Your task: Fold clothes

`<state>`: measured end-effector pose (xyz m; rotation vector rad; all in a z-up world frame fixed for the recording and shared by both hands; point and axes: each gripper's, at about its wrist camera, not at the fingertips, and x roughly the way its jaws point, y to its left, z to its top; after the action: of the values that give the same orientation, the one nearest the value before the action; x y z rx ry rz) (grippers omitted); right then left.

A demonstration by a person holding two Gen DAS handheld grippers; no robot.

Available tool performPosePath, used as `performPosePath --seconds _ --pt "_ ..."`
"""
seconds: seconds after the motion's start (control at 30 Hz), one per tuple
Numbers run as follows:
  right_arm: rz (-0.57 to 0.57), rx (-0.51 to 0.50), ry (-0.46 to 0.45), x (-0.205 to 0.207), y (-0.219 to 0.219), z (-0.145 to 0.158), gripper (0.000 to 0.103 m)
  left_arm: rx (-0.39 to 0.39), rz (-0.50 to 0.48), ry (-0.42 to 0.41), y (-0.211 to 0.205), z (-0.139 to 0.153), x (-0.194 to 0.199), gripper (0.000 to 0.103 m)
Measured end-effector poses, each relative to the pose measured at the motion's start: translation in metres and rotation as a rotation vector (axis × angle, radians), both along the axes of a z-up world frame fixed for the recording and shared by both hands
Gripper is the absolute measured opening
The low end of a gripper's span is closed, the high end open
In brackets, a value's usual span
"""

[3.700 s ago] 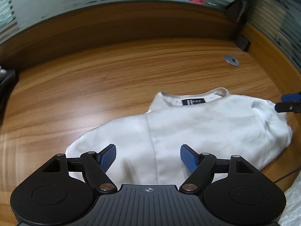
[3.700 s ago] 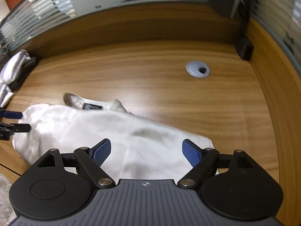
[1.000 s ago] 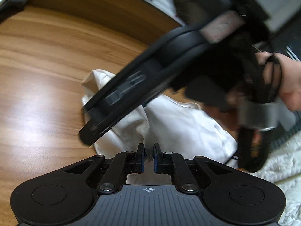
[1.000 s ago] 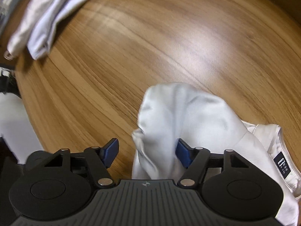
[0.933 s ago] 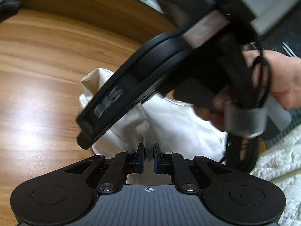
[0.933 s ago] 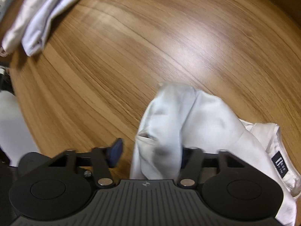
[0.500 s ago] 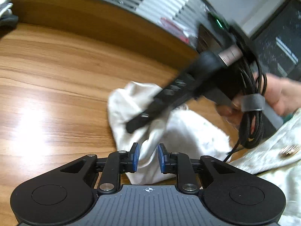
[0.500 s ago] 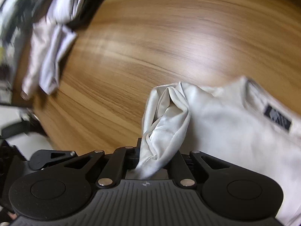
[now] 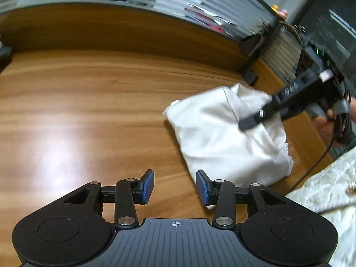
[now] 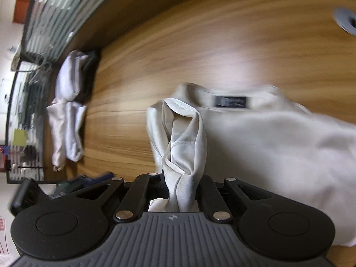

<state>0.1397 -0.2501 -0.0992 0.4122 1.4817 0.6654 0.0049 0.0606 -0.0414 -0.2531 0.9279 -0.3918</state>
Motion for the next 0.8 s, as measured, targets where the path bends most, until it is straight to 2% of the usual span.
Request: performPosePath --seconds 0.2,0.3,0.37,0.47,0.57,0.63,0.8 --pt "-0.085 -0.001 -0.018 -0.011 -0.038 -0.039 0.009 0.055 -0.132 -0.017 -0.034 0.007 0.023 0.044" --pt "-0.098 0.024 -0.044 -0.015 -0.049 -0.054 0.011 0.07 -0.203 0.017 -0.06 -0.005 0.041 0.042" --pt "-0.12 0.045 -0.038 -0.016 -0.058 -0.066 0.014 0.11 -0.259 0.045 -0.079 -0.016 0.053 0.036" --pt "-0.156 0.064 -0.028 -0.018 -0.072 -0.076 0.022 0.164 -0.321 0.037 -0.102 -0.023 0.06 0.036" --pt "-0.153 0.029 -0.075 -0.022 -0.086 -0.068 0.033 0.182 -0.341 0.038 -0.113 -0.028 0.064 0.037" --pt "-0.145 -0.026 -0.135 -0.025 -0.094 -0.056 0.045 0.188 -0.332 0.046 -0.116 -0.027 0.066 0.037" --pt "-0.107 -0.162 -0.302 -0.036 -0.104 -0.02 0.048 0.184 -0.313 0.017 -0.12 -0.014 0.066 0.037"
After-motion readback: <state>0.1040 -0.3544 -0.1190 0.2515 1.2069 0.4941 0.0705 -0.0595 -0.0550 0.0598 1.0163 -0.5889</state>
